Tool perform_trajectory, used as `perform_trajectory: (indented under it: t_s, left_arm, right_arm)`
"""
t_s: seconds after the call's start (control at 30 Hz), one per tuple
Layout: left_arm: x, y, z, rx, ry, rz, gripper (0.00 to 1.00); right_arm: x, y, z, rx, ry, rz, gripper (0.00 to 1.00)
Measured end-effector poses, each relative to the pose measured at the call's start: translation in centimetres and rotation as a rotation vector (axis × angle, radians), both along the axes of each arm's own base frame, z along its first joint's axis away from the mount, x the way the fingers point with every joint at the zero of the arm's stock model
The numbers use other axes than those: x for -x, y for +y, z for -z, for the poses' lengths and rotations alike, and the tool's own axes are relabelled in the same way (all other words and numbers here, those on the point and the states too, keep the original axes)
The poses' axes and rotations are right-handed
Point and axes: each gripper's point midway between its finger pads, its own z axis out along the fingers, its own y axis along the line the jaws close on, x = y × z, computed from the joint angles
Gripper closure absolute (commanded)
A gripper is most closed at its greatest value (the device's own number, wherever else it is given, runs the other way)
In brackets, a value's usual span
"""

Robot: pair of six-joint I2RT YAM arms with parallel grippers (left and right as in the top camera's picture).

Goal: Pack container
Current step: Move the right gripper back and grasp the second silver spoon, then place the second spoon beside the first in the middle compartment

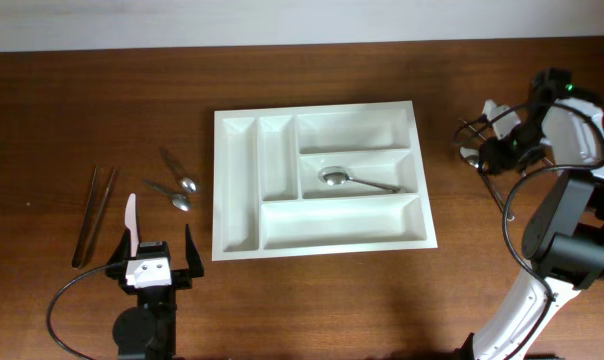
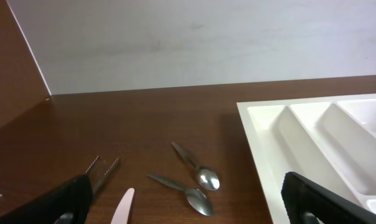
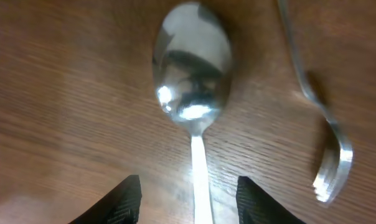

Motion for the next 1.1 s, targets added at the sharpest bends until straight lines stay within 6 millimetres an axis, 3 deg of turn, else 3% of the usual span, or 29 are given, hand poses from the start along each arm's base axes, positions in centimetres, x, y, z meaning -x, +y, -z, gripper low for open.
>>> perform_trajectory:
  t_s: [0.13, 0.37, 0.4, 0.43, 0.53, 0.7, 0.8, 0.97, 1.1]
  left_arm:
    - [0.0, 0.0, 0.0, 0.0, 0.0, 0.0, 0.01]
    - [0.0, 0.0, 0.0, 0.0, 0.0, 0.0, 0.01]
    - [0.0, 0.0, 0.0, 0.0, 0.0, 0.0, 0.01]
    - [0.0, 0.0, 0.0, 0.0, 0.0, 0.0, 0.01]
    - [0.0, 0.0, 0.0, 0.0, 0.0, 0.0, 0.01]
    - [0.0, 0.0, 0.0, 0.0, 0.0, 0.0, 0.01]
    - [0.0, 0.0, 0.0, 0.0, 0.0, 0.0, 0.01]
    - [0.0, 0.0, 0.0, 0.0, 0.0, 0.0, 0.01]
    - [0.0, 0.0, 0.0, 0.0, 0.0, 0.0, 0.01]
  right_arm:
    - [1.0, 0.3, 2.0, -0.003, 0.019, -0.004, 0.42]
    - [1.5, 0.4, 3.8, 0.005, 0.008, -0.004, 0.42]
    - [1.6, 0.4, 3.8, 0.007, 0.003, -0.005, 0.46]
    - [1.6, 0.4, 3.8, 0.008, -0.001, -0.005, 0.62]
    - [1.6, 0.2, 3.9, 0.021, -0.005, -0.006, 0.84]
    - [2.1, 0.4, 3.9, 0.012, 0.019, -0.002, 0.96]
    - [2.5, 0.5, 3.7, 0.002, 0.045, 0.009, 0.96]
    - [1.3, 0.3, 1.6, 0.0, 0.052, 0.028, 0.96]
    - [-1.7, 0.5, -3.1, 0.024, -0.024, 0.007, 0.96]
